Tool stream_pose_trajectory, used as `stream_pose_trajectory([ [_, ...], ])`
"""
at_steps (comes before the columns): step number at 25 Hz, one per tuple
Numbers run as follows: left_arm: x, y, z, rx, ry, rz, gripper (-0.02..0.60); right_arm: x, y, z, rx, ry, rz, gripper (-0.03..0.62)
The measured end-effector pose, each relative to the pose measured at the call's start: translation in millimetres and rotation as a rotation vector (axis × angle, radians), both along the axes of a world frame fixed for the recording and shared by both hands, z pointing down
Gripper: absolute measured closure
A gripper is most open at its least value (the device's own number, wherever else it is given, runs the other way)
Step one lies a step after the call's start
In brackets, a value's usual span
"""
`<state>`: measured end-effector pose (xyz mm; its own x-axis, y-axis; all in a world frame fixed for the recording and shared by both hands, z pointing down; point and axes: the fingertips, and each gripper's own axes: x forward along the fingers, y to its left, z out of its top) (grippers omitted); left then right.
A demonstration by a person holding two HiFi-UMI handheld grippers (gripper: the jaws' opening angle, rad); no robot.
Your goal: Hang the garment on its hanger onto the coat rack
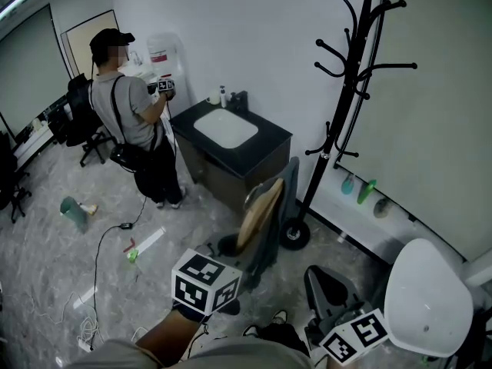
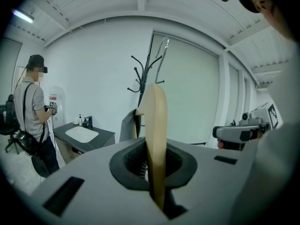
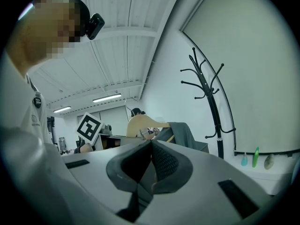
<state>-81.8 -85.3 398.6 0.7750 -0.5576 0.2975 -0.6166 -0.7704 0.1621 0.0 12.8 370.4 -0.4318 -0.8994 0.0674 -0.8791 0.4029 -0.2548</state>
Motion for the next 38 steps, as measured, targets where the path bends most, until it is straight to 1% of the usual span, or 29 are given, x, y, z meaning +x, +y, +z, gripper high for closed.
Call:
stream_pose_trajectory([
  [6,20.9,-76.0,-6.3,0.006,-0.009,-0.053,0.568,26.9,-69.8,-3.0,0.013,-0.009,-0.046,0.579],
  [14,75.2,-185.3,-16.7,0.01,-0.02,-0.087,0.569,76.6,-181.6,-25.6,0.078,0.065,-0.125,0.579],
  [18,102.7,-235.0,-25.4,0.026,-0.019,-0.111,0.569,100.3,-223.7,-39.3,0.119,0.062,-0.16,0.579],
  [21,118.8,-268.0,-35.6,0.037,-0.024,-0.123,0.568,114.6,-245.1,-46.9,0.118,0.053,-0.165,0.579],
  [24,135.8,-299.8,-40.9,0.038,-0.035,-0.117,0.568,126.3,-263.2,-47.2,0.108,0.041,-0.159,0.579],
  [27,158.6,-327.9,-42.2,0.037,-0.039,-0.098,0.569,144.0,-278.5,-43.1,0.097,0.032,-0.128,0.579],
  [30,181.8,-354.0,-43.5,0.04,-0.036,-0.068,0.569,160.1,-291.2,-40.8,0.096,0.034,-0.085,0.579],
  [38,229.0,-412.8,-42.1,0.02,-0.041,0.029,0.568,176.4,-318.4,-48.2,0.106,0.051,0.019,0.579],
])
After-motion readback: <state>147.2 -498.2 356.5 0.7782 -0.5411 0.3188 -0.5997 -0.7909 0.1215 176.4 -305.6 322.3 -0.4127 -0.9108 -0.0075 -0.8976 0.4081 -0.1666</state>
